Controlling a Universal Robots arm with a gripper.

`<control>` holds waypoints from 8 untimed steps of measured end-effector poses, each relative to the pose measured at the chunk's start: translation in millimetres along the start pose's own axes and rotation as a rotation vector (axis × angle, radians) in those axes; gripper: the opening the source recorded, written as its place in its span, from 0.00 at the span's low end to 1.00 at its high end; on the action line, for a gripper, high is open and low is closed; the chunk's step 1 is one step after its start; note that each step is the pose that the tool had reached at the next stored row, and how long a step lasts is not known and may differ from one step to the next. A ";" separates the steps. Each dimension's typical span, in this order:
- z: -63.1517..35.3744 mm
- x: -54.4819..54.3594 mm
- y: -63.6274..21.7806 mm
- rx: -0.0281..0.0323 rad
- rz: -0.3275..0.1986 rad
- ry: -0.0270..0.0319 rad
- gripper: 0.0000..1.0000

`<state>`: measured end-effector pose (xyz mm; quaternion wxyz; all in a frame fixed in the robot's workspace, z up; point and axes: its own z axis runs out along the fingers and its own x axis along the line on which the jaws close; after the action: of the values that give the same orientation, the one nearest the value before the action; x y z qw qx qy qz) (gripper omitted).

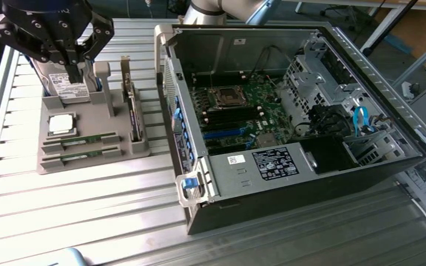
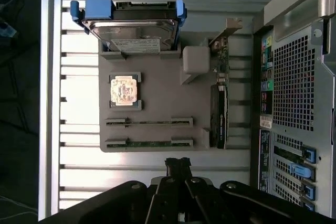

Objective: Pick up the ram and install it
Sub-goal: 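Pick up the ram and move it above insertion slot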

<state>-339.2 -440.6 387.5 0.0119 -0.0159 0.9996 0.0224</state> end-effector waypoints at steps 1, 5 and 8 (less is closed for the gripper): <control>0.0 0.0 0.0 -0.0003 -0.012 0.0005 0.11; 0.0 0.0 0.0 -0.0025 -0.104 0.0046 0.11; 0.0 0.0 0.0 -0.0034 -0.141 0.0063 0.11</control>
<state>-339.2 -440.6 387.6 0.0103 -0.0865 0.9959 0.0231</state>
